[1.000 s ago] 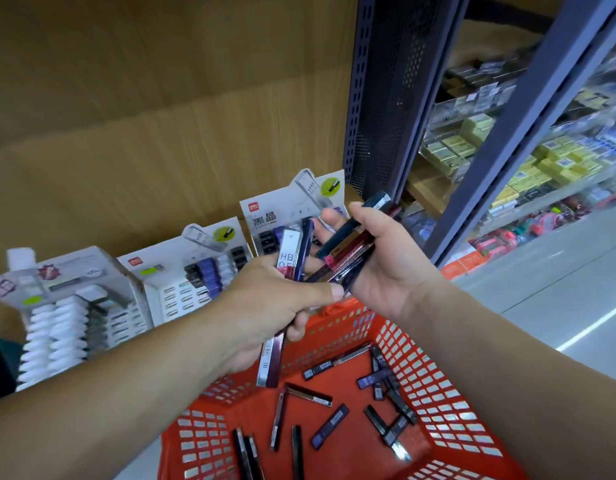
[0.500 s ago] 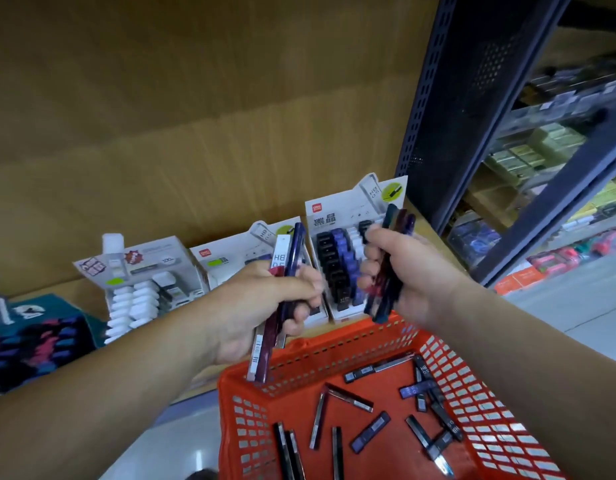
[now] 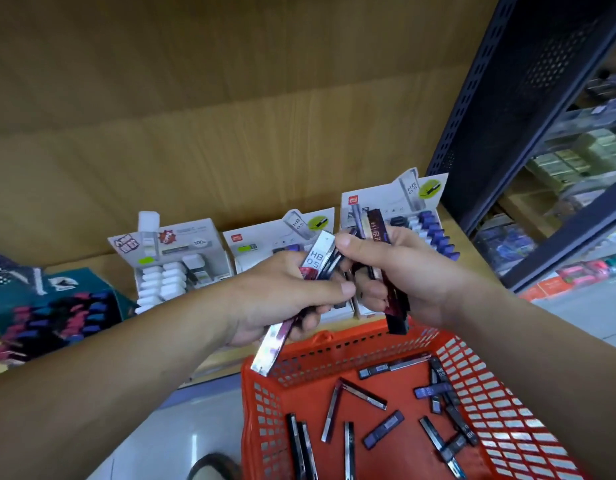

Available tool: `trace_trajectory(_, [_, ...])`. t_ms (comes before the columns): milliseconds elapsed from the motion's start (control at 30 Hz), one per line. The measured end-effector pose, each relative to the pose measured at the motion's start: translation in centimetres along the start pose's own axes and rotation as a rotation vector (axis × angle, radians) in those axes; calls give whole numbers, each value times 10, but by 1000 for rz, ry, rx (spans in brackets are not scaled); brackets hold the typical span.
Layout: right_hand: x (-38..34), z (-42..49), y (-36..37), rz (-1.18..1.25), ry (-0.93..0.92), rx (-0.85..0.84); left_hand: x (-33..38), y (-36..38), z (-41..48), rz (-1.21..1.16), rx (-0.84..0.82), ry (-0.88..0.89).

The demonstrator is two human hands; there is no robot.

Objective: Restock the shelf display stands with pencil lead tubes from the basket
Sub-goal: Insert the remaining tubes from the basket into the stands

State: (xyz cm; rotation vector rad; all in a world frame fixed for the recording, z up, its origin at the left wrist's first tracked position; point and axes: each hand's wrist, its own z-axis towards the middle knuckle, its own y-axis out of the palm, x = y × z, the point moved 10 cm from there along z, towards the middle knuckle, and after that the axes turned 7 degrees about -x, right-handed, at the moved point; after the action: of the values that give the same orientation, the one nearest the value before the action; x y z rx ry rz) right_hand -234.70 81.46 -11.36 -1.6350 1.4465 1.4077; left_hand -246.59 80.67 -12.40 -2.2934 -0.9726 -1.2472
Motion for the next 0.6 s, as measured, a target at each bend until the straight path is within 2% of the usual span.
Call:
trace_trajectory(200, [11, -11, -35, -23, 42, 128, 1, -5, 0, 4, 5, 20])
trace_trajectory(367, [-12, -16, -44, -207, -43, 208, 7, 10, 15, 105, -17, 41])
trace_trajectory(467, [-22, -18, -33, -399, -41, 113, 12, 21, 22, 141, -33, 48])
trace_trajectory(600, [-11, -20, -24, -383, 34, 52, 10, 24, 25, 277, -49, 22])
